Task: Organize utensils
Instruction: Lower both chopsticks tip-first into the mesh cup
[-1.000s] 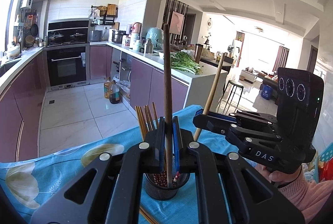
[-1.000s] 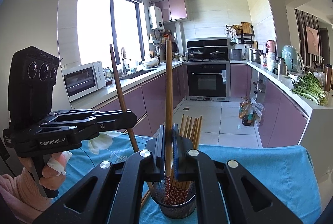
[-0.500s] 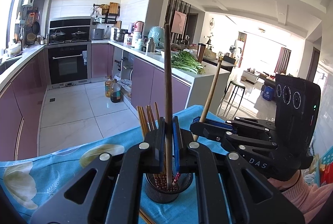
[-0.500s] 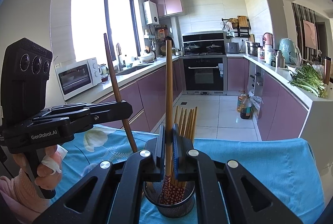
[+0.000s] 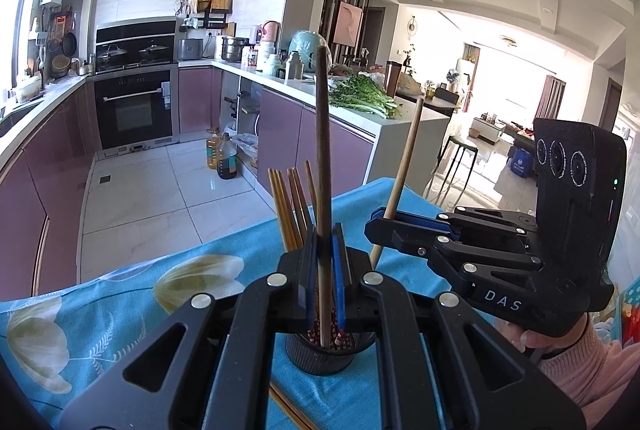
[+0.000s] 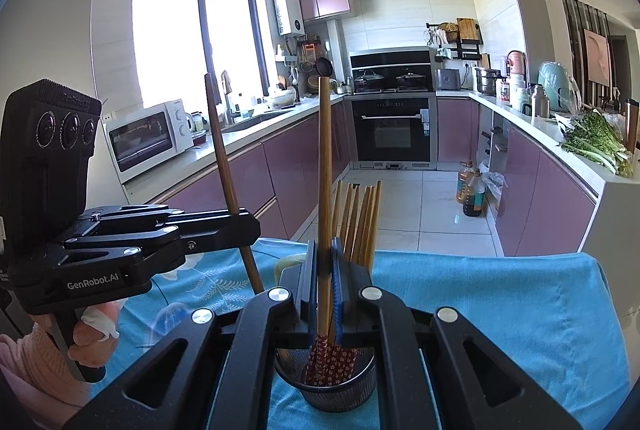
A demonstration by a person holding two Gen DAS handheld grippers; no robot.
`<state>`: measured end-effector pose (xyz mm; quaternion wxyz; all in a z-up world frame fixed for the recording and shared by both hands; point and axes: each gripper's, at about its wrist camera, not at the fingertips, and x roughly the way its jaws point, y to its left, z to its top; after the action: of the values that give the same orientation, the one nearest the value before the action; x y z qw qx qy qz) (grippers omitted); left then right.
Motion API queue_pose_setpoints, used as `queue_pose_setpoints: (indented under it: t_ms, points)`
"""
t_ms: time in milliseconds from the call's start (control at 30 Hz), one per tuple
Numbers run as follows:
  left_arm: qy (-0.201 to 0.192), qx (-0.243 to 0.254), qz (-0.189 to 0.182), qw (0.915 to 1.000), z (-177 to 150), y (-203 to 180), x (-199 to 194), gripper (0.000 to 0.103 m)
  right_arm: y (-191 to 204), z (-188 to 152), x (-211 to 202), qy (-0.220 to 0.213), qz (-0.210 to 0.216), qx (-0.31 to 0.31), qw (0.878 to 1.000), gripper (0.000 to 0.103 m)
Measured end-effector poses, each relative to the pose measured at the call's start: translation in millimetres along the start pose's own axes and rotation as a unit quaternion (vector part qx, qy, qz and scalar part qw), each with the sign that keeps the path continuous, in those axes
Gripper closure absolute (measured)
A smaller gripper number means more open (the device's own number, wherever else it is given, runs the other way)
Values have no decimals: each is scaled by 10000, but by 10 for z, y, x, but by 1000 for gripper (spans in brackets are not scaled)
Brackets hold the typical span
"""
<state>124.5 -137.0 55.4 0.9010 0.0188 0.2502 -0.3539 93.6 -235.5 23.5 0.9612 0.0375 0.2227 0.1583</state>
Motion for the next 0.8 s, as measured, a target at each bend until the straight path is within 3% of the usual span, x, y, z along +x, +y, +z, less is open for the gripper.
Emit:
queue_pose_setpoints:
  t_ms: [800]
  points:
    - [796, 130, 93, 9967, -198, 145, 452, 95, -138, -193, 380, 520, 80, 138, 9985, 97]
